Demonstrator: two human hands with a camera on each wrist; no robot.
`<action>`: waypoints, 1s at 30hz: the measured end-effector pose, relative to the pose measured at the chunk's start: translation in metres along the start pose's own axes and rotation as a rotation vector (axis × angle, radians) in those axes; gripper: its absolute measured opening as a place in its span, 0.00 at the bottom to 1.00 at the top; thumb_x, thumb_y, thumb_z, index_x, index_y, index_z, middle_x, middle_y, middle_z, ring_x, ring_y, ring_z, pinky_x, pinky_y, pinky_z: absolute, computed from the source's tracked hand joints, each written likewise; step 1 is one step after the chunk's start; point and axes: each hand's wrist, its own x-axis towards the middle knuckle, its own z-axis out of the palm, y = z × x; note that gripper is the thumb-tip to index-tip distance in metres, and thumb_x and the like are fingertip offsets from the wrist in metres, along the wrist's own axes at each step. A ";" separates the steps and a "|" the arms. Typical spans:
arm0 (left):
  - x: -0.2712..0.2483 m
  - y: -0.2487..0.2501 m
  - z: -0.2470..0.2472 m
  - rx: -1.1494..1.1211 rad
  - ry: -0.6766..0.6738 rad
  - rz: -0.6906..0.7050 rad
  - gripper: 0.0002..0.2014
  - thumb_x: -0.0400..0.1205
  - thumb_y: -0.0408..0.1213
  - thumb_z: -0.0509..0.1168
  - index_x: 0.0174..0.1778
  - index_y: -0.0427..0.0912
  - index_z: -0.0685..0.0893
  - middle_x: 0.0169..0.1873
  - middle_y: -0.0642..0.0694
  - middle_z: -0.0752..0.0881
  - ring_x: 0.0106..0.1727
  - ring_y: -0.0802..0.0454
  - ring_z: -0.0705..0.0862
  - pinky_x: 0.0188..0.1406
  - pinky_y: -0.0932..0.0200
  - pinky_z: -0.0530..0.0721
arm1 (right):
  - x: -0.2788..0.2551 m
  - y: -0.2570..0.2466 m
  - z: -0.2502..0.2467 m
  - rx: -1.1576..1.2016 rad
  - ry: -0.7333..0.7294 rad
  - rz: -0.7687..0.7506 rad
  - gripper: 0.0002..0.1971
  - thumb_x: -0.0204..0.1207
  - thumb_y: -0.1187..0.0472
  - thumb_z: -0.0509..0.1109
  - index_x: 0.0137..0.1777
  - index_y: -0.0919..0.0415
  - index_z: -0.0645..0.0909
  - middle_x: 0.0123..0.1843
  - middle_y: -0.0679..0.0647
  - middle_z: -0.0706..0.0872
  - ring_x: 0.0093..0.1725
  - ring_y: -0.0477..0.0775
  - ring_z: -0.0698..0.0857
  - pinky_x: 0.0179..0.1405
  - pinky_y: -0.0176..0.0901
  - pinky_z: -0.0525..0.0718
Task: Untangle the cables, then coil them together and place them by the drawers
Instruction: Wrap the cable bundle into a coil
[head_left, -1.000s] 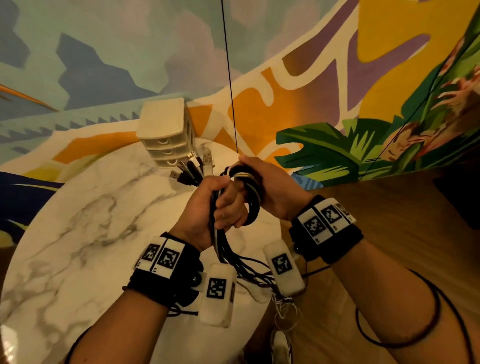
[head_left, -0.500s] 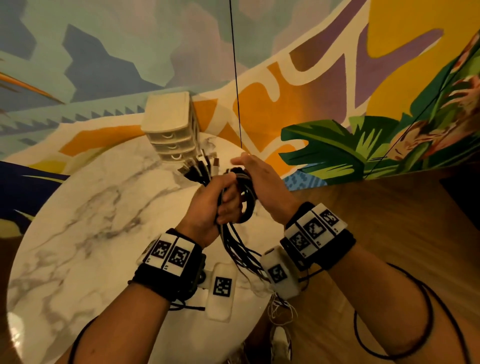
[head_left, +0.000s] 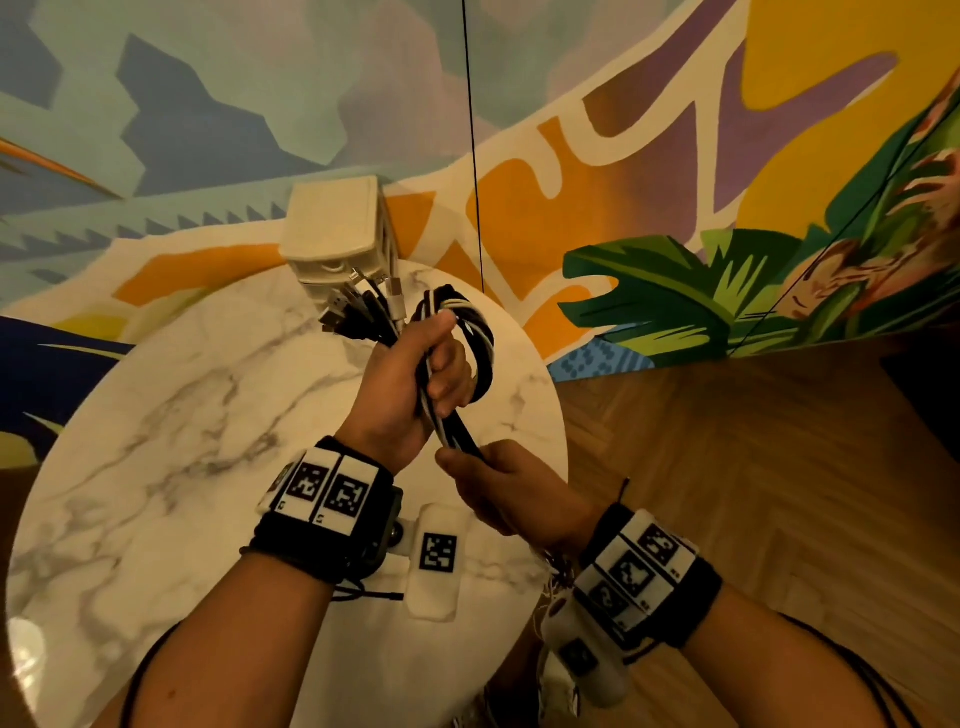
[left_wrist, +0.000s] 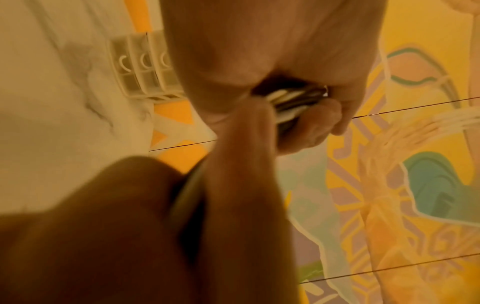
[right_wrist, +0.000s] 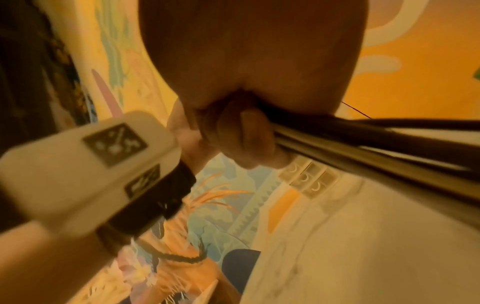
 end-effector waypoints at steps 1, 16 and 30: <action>-0.001 0.001 0.001 0.008 -0.013 0.007 0.19 0.80 0.42 0.57 0.21 0.44 0.67 0.12 0.50 0.65 0.14 0.54 0.63 0.24 0.56 0.66 | 0.001 -0.003 -0.001 0.027 -0.021 0.007 0.28 0.80 0.42 0.61 0.19 0.52 0.66 0.20 0.49 0.66 0.18 0.47 0.62 0.20 0.35 0.64; -0.004 0.031 -0.003 0.175 -0.096 -0.115 0.21 0.80 0.40 0.58 0.20 0.43 0.63 0.09 0.50 0.61 0.10 0.54 0.54 0.17 0.58 0.49 | 0.044 -0.002 -0.095 -0.801 0.047 0.193 0.07 0.76 0.58 0.71 0.44 0.61 0.87 0.28 0.48 0.78 0.27 0.45 0.74 0.26 0.36 0.70; -0.011 0.023 -0.024 0.655 0.110 -0.097 0.21 0.82 0.32 0.63 0.22 0.40 0.67 0.15 0.45 0.65 0.18 0.51 0.62 0.20 0.57 0.57 | 0.008 0.141 -0.120 -0.768 -0.132 0.753 0.12 0.71 0.51 0.73 0.32 0.56 0.79 0.33 0.53 0.85 0.30 0.51 0.80 0.34 0.40 0.78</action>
